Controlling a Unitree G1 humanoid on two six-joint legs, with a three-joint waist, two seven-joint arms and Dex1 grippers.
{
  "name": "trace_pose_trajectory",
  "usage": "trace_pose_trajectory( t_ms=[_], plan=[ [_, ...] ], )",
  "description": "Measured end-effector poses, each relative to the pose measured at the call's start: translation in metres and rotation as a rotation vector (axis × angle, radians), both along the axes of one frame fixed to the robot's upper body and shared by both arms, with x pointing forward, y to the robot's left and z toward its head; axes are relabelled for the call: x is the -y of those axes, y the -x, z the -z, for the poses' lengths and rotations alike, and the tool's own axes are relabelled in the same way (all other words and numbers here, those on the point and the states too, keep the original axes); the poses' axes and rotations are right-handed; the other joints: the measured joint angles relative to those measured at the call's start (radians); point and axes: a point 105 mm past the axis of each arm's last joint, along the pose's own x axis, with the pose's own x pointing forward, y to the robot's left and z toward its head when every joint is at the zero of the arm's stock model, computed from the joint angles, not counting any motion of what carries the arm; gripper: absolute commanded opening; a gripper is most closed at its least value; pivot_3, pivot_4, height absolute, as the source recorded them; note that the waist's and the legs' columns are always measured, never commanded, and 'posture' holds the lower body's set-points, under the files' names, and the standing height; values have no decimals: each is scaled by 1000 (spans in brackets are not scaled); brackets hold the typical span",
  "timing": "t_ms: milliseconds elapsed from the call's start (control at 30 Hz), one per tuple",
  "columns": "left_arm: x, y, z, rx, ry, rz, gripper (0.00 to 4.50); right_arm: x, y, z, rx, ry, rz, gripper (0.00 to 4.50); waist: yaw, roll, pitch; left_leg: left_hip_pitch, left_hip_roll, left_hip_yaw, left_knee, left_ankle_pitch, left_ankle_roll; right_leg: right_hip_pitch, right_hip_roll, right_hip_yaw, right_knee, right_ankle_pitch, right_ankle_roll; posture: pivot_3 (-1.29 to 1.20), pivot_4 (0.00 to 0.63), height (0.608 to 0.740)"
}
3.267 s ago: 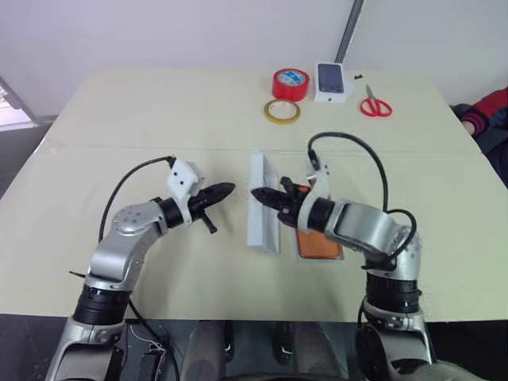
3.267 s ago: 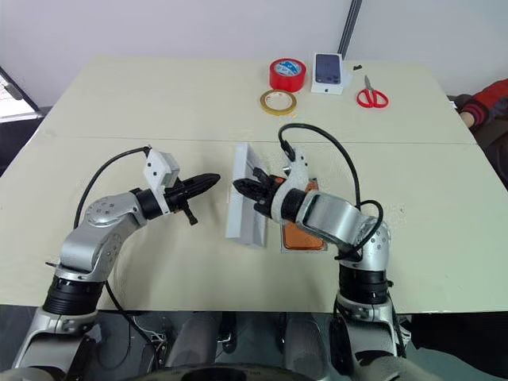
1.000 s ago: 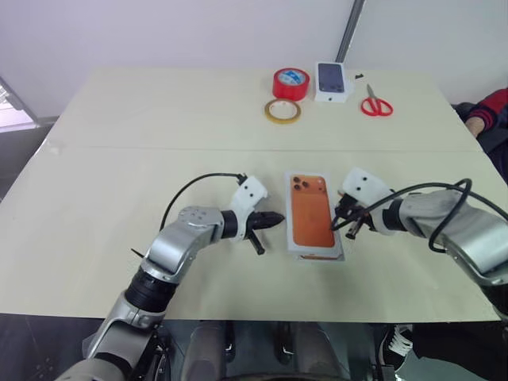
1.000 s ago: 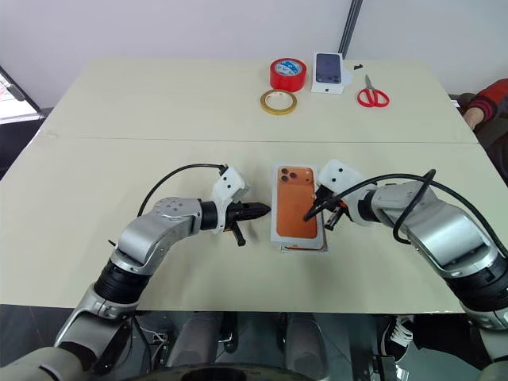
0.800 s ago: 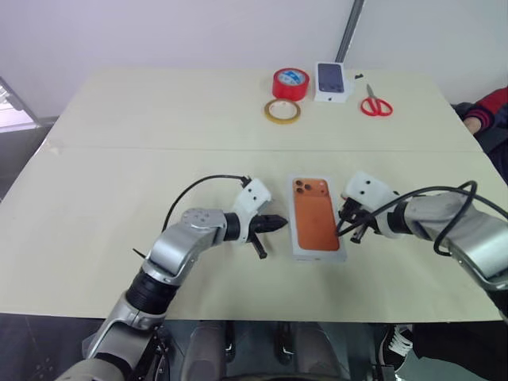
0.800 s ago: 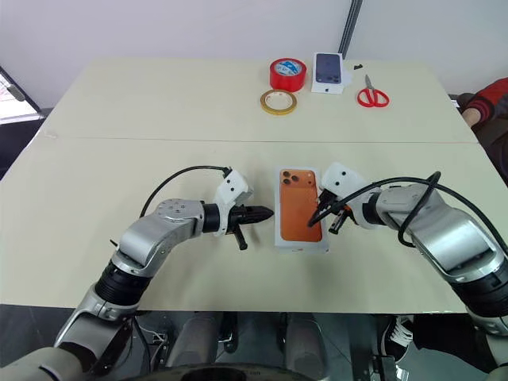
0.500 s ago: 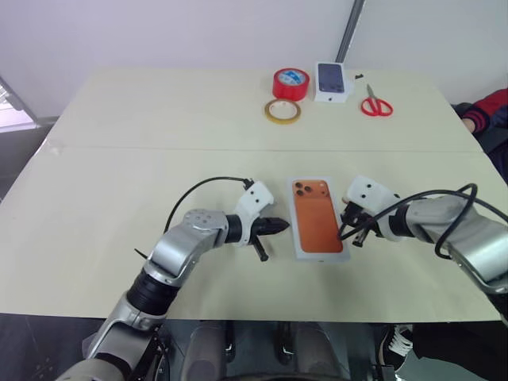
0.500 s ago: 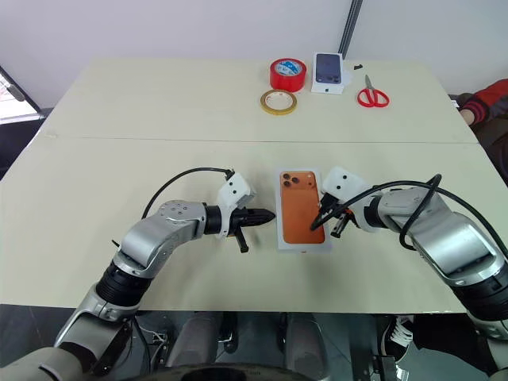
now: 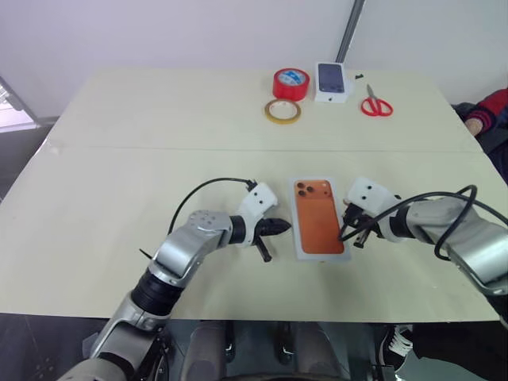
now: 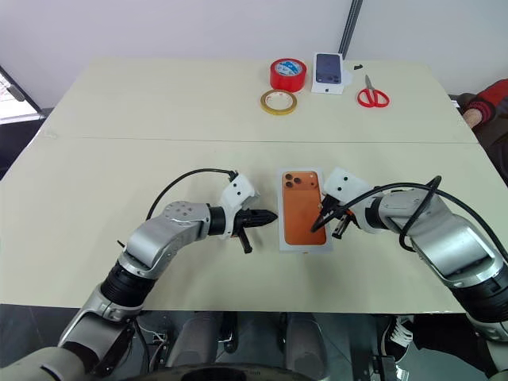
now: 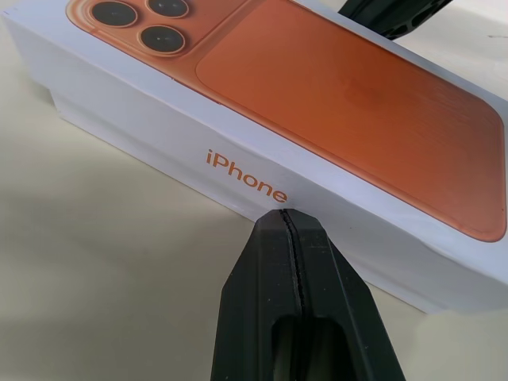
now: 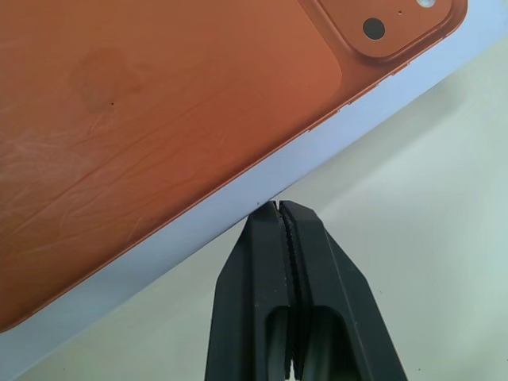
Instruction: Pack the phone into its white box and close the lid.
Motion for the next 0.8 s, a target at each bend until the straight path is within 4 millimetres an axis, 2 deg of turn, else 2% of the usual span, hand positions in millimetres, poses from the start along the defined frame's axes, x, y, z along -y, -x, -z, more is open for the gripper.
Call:
trace_pose_trajectory(
  t_ms=[500,800],
  plan=[
    [3,-3,1,-13,18,-29,0,4,-1,-2,11,1,5,46,1,0,0,0,0,0,0,0,0,0,0,0,1,1,1,0,150,736],
    [-5,-7,-8,-10,61,-44,0,20,11,-30,40,-54,-60,46,1,0,0,1,0,0,0,0,0,1,0,0,1,1,2,0,150,736]
  ],
)
